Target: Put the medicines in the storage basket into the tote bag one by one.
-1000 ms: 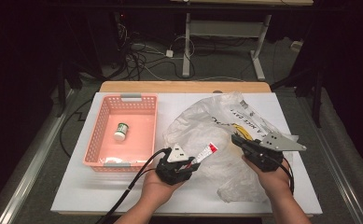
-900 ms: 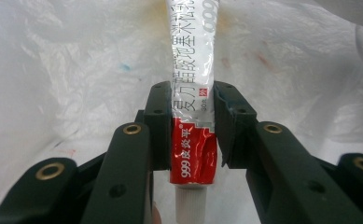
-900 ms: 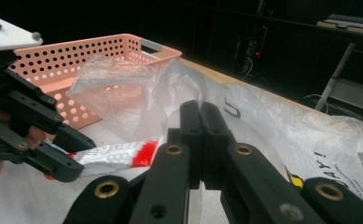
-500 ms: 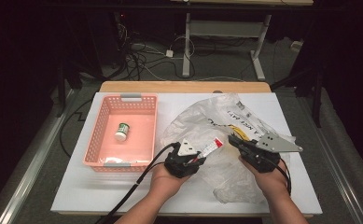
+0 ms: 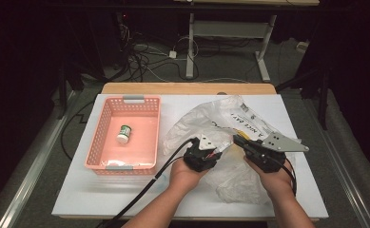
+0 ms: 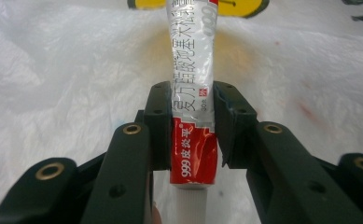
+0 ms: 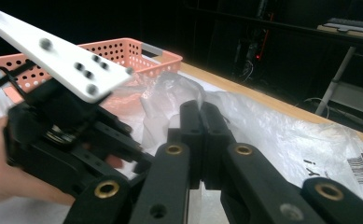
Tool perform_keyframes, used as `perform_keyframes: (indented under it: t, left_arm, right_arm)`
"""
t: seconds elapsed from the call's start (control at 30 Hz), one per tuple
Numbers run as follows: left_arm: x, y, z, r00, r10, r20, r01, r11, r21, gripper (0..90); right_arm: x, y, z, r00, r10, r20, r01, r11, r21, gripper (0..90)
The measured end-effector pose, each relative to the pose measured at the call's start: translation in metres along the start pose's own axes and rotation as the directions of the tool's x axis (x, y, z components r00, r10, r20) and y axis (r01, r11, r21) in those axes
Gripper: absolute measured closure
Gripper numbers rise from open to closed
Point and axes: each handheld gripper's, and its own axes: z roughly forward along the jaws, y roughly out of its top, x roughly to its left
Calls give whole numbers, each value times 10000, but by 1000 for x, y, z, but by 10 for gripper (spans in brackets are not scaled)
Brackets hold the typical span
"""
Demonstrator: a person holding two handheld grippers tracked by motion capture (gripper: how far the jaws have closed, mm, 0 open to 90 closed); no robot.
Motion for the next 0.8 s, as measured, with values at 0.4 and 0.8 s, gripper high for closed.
perform_keyframes:
  t: [0.4,0.8]
  left_arm:
    - [6,21,35,9990,-446,-51,444,9985,-331,555]
    - [-4,-6,0,9960,-414,798,434,9988,-238,379]
  right_arm:
    - [-4,-1,0,10000,57,20,-57,10000,-22,900]
    - [-4,-2,-4,9999,56,103,-56,10000,-12,900]
